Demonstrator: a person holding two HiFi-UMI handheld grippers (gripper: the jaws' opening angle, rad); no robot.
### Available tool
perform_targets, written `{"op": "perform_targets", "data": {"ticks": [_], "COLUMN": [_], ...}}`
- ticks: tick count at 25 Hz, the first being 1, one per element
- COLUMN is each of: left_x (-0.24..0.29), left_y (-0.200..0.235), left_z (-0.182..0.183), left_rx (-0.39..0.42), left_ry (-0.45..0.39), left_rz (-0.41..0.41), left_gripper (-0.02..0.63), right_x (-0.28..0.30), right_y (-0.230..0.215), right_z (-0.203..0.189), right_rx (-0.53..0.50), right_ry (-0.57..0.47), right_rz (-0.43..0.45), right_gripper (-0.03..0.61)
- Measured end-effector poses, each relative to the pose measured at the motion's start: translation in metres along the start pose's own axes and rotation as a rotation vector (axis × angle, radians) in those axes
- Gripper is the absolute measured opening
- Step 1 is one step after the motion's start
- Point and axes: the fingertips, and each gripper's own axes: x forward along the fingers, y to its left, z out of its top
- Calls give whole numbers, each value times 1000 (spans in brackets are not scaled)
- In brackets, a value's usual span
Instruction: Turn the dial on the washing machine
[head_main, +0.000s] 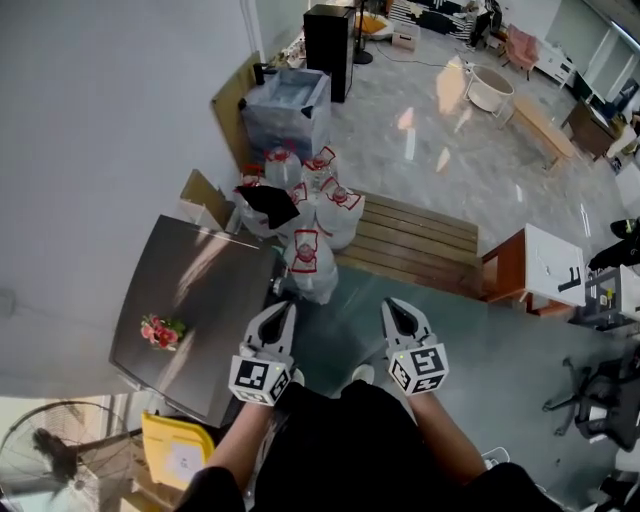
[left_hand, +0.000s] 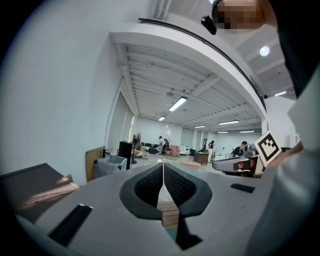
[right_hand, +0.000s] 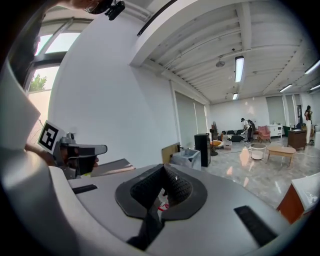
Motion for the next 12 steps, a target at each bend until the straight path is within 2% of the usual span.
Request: {"op": "perform_targets", "data": {"ticks": [4,12], "left_x": [15,47], "left_y": [-13,-40], "left_z": [1,2], "left_rx": [12,28], "left_ry": [-20,-20], "left_rz": [51,92], "left_gripper": [6,6], "right_x": [-4,-10], "right_y": [-27,-69], "right_z": [3,6], "right_rx": [-2,-16], "right_ry": [-20,-25], "right_rz": [19,62], "right_gripper": [-2,-2]}}
